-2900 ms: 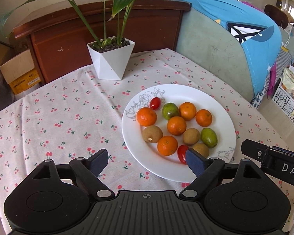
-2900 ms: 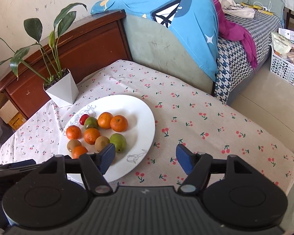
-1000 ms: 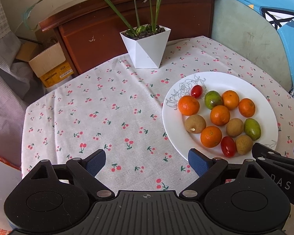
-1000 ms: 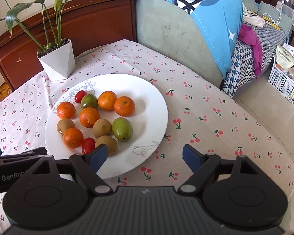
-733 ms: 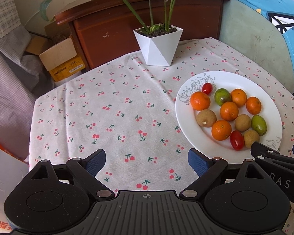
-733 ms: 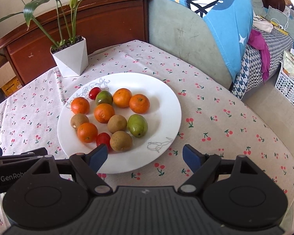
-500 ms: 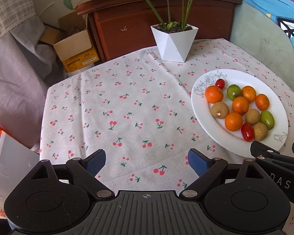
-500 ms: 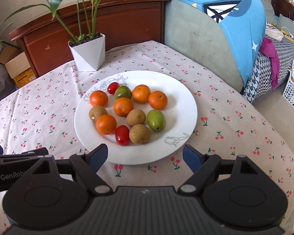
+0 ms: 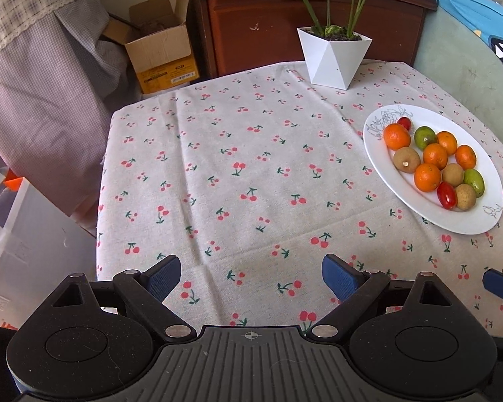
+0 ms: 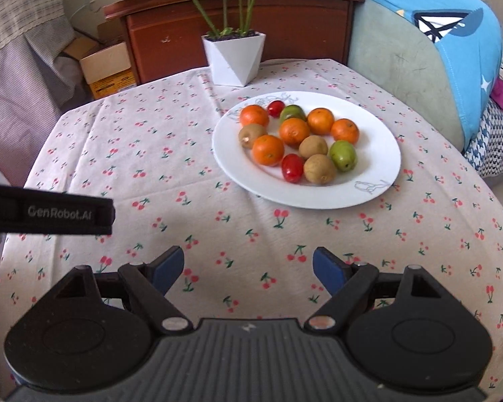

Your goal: Organize fruits

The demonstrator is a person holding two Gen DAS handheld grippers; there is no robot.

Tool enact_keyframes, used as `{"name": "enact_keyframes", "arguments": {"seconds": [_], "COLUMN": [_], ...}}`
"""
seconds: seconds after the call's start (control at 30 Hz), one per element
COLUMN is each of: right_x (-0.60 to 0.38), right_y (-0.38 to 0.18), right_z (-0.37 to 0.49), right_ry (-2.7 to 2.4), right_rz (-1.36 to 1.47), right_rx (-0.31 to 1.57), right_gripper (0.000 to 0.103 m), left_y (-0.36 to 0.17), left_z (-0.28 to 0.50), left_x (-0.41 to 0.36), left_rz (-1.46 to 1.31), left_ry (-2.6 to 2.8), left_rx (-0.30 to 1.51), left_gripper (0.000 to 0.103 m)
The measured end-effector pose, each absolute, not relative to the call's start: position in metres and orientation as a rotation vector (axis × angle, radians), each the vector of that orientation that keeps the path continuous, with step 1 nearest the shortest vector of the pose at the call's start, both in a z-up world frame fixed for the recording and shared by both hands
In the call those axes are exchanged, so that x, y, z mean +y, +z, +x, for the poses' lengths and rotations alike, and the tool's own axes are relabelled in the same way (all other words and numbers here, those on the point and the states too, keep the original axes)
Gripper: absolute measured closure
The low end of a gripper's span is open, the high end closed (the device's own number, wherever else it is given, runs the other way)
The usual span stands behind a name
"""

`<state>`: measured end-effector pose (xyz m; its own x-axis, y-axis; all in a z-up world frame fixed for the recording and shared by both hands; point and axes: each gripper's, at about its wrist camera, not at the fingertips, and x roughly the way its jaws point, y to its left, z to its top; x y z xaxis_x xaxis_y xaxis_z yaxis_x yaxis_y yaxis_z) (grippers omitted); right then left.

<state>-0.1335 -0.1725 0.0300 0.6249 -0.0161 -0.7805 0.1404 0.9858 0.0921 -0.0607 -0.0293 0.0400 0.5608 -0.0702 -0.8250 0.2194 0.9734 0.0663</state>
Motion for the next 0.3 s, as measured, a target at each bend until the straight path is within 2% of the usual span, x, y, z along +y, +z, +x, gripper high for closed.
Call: {"name": "enact_keyframes", "arguments": {"seconds": [0.23,0.3], "right_x": [-0.15,-0.146], "right_y": [0.016,0.012], "right_z": [-0.131,-0.129], "right_ry": [0.022,0.024], "right_rz": [0.097,0.079], "right_rx": [0.888,0.869], "right_gripper": [0.019,0.016], "left_y": [0.037,0.037], "left_z": [-0.06,-0.058], "left_x": [-0.014,-0.011], "left_rz": [0.152,0.147], "left_ry": [-0.157,-0.155], "left_rx": [0.962,0.966], "left_gripper": [0.01,0.01]}}
